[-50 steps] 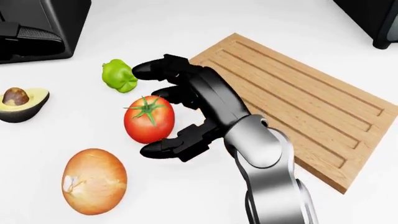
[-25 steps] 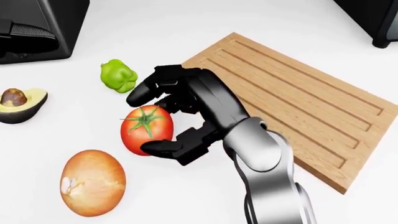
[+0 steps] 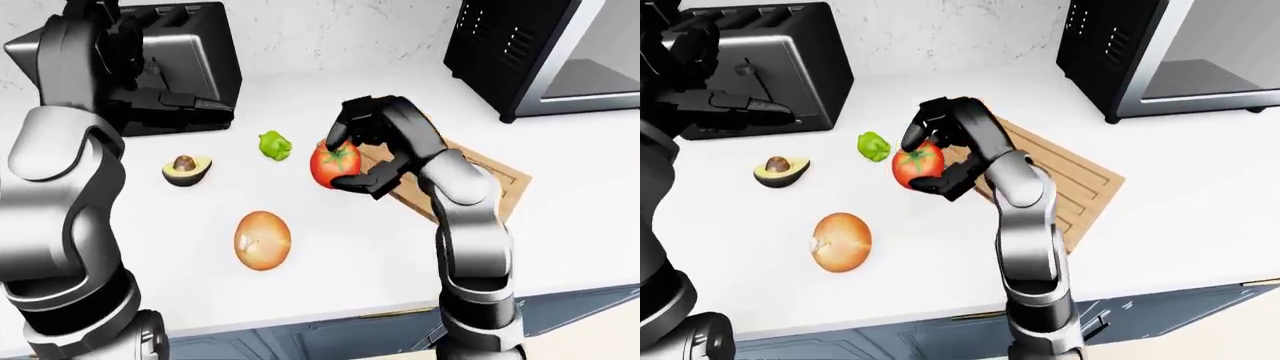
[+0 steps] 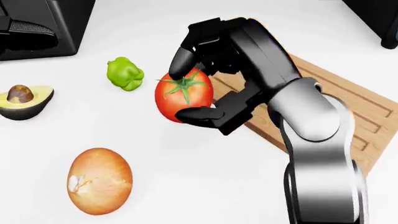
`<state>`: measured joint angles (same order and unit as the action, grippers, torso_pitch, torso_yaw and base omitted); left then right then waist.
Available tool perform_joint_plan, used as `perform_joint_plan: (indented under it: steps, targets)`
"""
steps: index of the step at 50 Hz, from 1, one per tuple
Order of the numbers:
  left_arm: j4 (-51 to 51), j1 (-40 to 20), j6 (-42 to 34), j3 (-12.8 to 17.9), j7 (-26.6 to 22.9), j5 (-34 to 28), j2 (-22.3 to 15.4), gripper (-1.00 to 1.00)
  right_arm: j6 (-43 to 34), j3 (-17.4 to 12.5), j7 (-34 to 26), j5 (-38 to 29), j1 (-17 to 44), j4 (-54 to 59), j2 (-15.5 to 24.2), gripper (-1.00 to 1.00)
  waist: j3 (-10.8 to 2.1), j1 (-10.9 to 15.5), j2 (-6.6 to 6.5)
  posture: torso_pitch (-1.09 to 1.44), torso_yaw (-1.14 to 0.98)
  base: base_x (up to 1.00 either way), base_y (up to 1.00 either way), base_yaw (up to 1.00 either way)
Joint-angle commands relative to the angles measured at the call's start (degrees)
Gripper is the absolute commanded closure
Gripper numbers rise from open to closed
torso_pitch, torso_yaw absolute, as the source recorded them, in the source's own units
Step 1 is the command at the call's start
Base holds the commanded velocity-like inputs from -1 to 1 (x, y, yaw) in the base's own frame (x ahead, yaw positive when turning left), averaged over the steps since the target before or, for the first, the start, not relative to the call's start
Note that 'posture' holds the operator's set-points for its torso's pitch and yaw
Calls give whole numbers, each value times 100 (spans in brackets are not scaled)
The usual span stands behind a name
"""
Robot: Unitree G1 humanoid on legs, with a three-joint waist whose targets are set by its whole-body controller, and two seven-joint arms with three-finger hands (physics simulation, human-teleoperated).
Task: Place the avocado, onion, tomato and bell pepper on the cutting board.
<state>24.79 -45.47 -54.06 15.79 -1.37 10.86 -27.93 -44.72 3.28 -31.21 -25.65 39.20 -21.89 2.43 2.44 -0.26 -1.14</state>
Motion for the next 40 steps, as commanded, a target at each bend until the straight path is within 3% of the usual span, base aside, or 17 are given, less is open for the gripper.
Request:
perform_joint_plan:
  steps: [1, 6, 22, 32, 40]
  targets:
    - [112, -163, 171, 73, 24, -24, -84, -100, -47, -159, -8, -13, 196, -284, 130, 53, -151, -7, -26, 0, 0, 0, 0, 0]
    - [141, -128, 151, 102, 24, 1, -101, -100, -868, -578, -332, -113, 279, -1109, 768, 53, -152, 7, 2, 0, 0, 0, 0, 0]
    - [199, -71, 124, 100, 27, 5, -112, -100, -1445, -1830, -59, 534, -310, -1801, 2142, 54, -119, 28, 81, 0, 0, 0, 0, 0]
    - [235, -20, 111, 171, 26, 41, -140, -100, -1509, -2327, 231, 811, -742, -1924, 2615, 54, -108, 20, 107, 0, 0, 0, 0, 0]
    - [212, -62, 95, 147, 33, 58, -167, -100, -1244, -2613, 435, 964, -1079, -1791, 2695, 53, -100, 19, 135, 0, 0, 0, 0, 0]
